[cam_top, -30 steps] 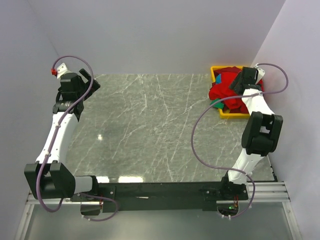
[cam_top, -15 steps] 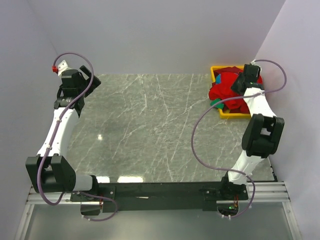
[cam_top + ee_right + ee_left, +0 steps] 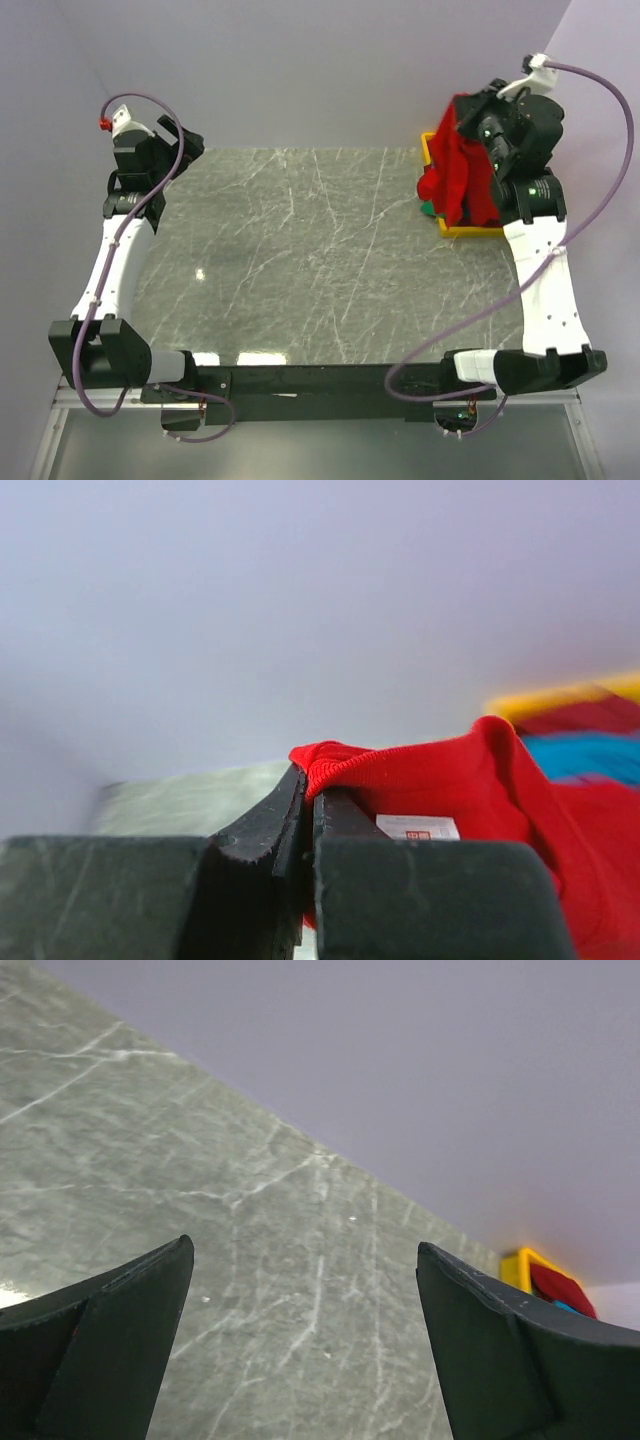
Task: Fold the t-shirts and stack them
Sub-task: Grab the tshirt from the pile, then move the tshirt to the center of the board
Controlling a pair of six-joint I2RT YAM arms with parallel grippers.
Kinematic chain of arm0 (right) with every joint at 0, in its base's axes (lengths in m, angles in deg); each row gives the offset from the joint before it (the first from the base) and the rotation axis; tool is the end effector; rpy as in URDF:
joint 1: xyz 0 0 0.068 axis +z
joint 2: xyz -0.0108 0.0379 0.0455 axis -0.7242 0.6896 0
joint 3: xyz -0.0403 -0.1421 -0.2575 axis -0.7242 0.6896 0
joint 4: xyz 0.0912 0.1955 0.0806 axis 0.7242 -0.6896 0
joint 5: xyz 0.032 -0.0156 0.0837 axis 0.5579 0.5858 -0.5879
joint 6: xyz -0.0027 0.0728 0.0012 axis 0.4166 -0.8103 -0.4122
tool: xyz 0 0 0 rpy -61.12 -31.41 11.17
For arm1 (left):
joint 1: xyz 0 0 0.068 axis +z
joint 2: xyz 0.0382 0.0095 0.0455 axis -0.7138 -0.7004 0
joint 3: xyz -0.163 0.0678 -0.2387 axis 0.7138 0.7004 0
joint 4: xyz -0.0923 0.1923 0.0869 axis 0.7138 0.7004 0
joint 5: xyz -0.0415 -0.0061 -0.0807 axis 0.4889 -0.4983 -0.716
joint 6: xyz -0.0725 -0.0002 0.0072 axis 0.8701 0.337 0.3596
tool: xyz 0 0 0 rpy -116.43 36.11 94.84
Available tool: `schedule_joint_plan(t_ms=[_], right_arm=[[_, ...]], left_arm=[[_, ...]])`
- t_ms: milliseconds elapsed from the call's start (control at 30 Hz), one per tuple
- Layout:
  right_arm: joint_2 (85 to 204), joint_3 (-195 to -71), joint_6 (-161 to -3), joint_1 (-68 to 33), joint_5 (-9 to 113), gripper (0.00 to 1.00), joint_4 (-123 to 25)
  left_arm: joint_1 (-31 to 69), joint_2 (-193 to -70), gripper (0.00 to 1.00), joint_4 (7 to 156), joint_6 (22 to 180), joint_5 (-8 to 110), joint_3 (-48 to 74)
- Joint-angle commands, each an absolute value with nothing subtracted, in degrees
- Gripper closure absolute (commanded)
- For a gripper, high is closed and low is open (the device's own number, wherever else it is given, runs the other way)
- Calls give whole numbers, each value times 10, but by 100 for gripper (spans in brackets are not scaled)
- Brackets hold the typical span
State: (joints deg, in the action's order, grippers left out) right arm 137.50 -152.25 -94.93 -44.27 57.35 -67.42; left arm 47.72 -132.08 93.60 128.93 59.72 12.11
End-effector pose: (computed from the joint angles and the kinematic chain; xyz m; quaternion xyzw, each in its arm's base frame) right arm 0.2539 0.0116 0.5248 0.0952 0.6924 0.1484 0.6997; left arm 0.2970 0.0121 0.4104 -0.2840 0.7323 -0.1941 0.5878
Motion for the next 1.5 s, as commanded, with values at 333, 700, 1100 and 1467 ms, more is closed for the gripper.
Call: schedule_joint_plan(t_ms=[333,700,1100,1467], right_arm=[[1463,-1803,-984,-239,488,100,-622],[1360,-1421,-1037,-314,607,83,-606],[1328,-1203,-954,-410,532,17,-680],[1350,-1167,-988,-394,464,23,-658]], left_arm=[[478,-1205,1,938,1266,563,104],[477,-1145,2,981,1251,581,193],[361,-1255,12,1019,1290,588,278],[329,-1463,33,1064,1308,575,234]])
